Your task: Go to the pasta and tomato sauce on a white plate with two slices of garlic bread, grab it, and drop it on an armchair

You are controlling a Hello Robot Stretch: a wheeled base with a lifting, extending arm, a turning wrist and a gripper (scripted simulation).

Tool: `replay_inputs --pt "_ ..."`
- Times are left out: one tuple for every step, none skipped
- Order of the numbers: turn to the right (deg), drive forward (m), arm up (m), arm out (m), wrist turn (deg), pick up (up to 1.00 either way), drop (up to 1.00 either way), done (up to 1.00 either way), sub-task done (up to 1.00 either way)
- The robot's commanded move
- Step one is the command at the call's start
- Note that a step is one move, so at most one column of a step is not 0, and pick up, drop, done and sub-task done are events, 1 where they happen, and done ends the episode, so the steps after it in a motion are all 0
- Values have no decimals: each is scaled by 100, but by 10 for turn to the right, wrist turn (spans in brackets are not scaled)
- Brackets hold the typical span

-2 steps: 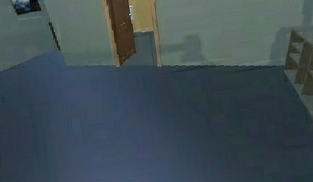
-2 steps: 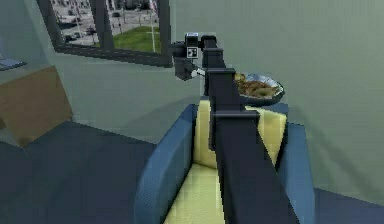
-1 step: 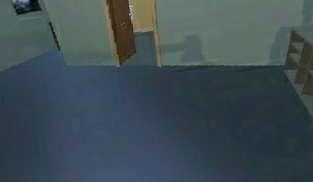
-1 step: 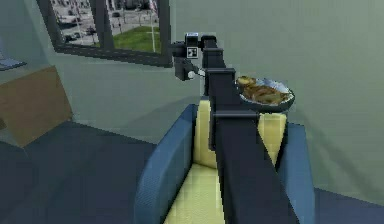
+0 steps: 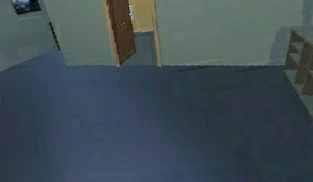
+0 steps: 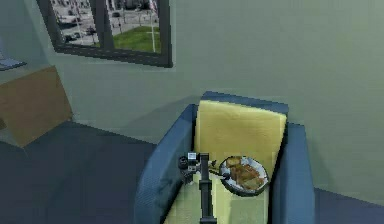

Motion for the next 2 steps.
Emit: replay_inputs --pt "0 0 -32 0 0 0 0 0 0" --pt "0 0 0 0 0 0 100 0 0"
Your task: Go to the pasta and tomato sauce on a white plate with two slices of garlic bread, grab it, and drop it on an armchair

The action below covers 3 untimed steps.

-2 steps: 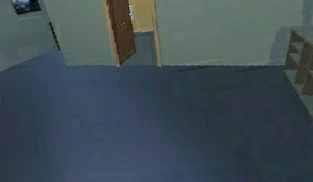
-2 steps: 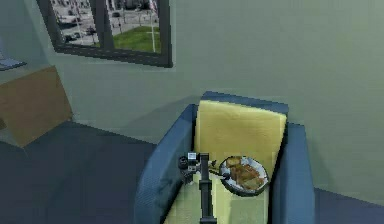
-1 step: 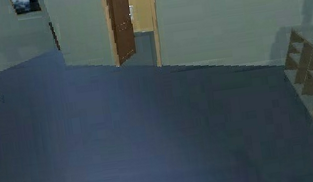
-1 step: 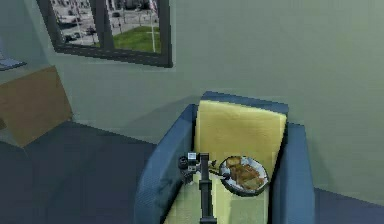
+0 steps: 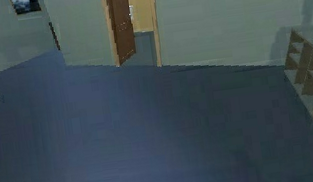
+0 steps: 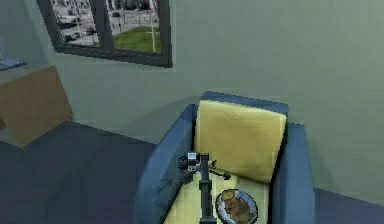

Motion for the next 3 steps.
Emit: replay_inputs --pt "0 0 10 0 0 0 0 0 0" --pt "0 0 0 -8 0 0 0 0 0" --pt "0 0 0 0 0 0 0 100 0"
